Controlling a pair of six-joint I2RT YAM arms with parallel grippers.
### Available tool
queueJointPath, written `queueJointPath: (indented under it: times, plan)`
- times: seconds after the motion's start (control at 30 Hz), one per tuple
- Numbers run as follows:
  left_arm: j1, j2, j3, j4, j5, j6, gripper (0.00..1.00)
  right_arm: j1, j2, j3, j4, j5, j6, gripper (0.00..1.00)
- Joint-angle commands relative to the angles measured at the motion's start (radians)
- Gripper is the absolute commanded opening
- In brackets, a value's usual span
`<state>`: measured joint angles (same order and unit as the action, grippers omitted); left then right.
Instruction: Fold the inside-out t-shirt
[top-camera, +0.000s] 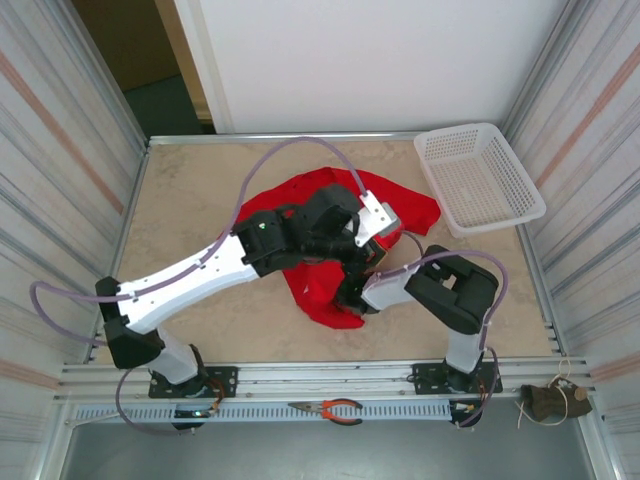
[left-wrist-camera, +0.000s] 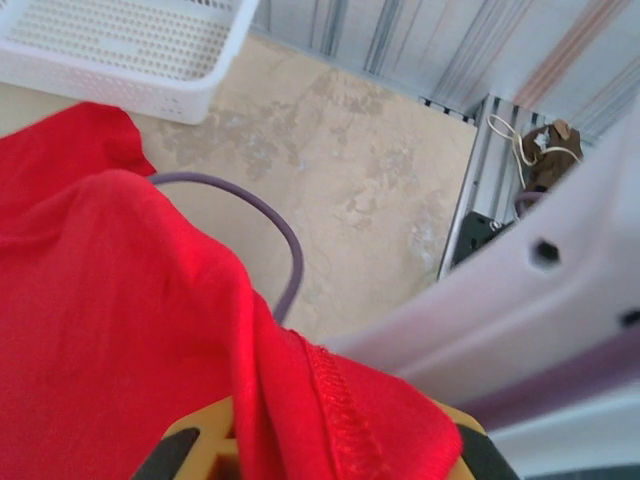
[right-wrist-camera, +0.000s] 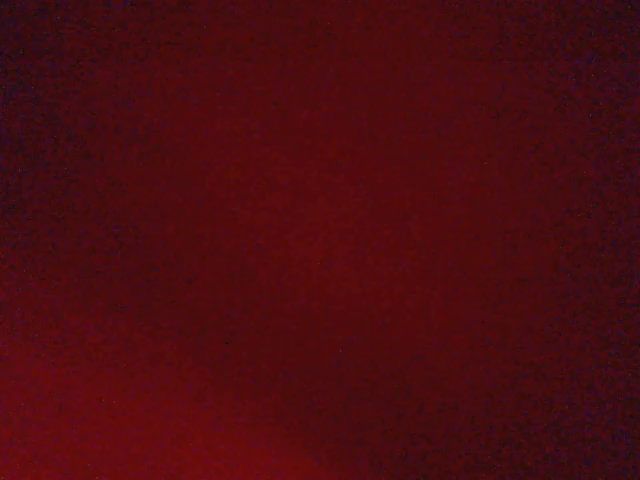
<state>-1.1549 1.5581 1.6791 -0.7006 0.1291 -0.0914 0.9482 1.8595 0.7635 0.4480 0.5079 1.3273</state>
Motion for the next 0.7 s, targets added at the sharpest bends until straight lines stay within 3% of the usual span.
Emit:
queueJointPath:
  times: [0.0,0.17,0.33,0.53,0.67]
  plan:
    - [-0.008,-0.034,-0.040,0.034,0.028,-0.038,0.00,0.006,-0.012,0.004,0.036,-0.066,-0.005,0.00]
    - [-0.008,-0.085,-0.122,0.045,-0.003,-0.061,0.00,0.032,-0.155,-0.094,0.050,-0.021,-0.004,0.00]
    - [-0.005,-0.156,-0.188,0.053,-0.026,-0.085,0.00,-0.016,-0.254,-0.148,0.049,-0.029,-0.007,0.00]
    - [-0.003,-0.122,-0.135,0.080,0.007,-0.094,0.00,-0.024,-0.144,0.011,0.043,-0.078,-0.021,0.00]
    - [-0.016,-0.029,0.012,0.085,0.081,-0.114,0.00,-0.046,-0.008,0.108,0.112,-0.016,0.031,0.00]
